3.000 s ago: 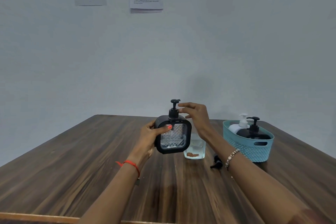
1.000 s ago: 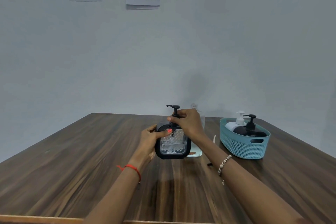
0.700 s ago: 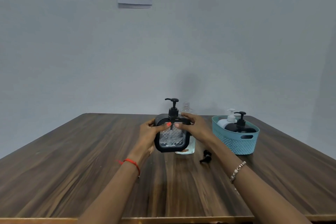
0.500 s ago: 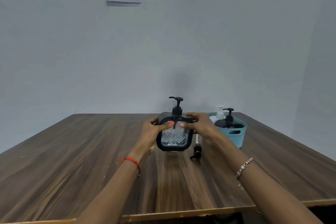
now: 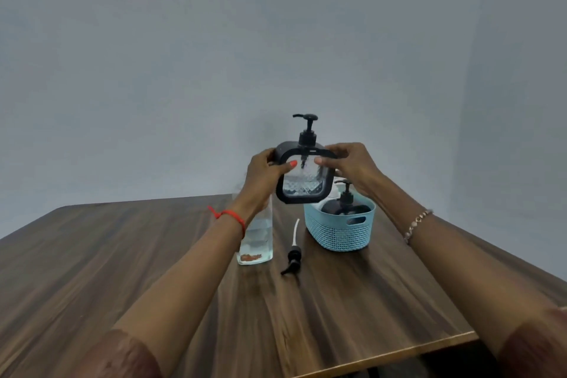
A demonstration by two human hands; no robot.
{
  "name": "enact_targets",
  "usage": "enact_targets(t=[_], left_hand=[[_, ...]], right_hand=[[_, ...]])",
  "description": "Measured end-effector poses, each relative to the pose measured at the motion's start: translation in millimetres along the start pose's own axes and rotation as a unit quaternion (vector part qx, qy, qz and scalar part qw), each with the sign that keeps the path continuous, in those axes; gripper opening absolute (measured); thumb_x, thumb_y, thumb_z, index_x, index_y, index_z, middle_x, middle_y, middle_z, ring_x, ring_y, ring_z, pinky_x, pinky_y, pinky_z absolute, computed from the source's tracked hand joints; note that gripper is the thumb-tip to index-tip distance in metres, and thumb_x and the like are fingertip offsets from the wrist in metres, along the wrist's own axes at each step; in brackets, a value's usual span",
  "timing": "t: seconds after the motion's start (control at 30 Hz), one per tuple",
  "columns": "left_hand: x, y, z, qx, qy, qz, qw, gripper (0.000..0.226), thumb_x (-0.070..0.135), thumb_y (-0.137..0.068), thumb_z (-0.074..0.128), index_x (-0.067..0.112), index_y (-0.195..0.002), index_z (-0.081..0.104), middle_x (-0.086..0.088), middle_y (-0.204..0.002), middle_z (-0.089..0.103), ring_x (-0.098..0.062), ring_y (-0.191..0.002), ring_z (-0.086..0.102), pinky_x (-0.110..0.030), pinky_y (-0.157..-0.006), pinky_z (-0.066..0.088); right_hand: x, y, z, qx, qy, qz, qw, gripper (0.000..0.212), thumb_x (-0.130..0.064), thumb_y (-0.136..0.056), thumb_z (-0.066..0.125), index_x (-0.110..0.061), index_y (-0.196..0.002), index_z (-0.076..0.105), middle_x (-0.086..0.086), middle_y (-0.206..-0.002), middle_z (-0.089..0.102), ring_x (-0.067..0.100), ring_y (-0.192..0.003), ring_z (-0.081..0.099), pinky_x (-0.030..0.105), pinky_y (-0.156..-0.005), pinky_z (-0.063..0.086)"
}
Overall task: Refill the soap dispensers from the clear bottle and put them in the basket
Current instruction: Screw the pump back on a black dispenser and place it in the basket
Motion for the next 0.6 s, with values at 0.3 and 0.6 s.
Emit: enact_targets(t=[0.3, 0.6], left_hand=[[-24, -78, 49, 0.025, -0.048, 0.015, 0.998, 0.036, 0.001, -0.083, 0.063, -0.001, -0.119, 0.057, -0.018, -0.115, 0.064, -0.029, -0.103, 0.061, -0.035, -0.089, 0.050], [-68, -132, 69, 0.054, -0.067, 0.025, 0.996, 0.035, 0.004, -0.086, 0.061, 0.004, -0.120, 0.053, -0.014, -0.118, 0.061, -0.027, -0.106, 0.058, -0.039, -0.096, 0.048]], right_hand=[[15, -67, -32, 0.053, 0.019, -0.045, 0.997, 0.049, -0.005, -0.078, 0.070, -0.005, -0.125, 0.055, 0.012, -0.104, 0.063, 0.027, -0.086, 0.063, 0.020, -0.045, 0.052], [56, -138, -45, -0.001, 0.038, -0.052, 0.998, 0.040, 0.002, -0.090, 0.052, 0.001, -0.130, 0.049, 0.009, -0.127, 0.056, 0.020, -0.100, 0.059, 0.037, -0.086, 0.052]])
Point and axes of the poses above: each hand's wrist, its own y-axis away from the middle knuckle, its own z-axis out of the palm, x = y × z, the point moved 4 cm from there along -y, towards the middle knuckle
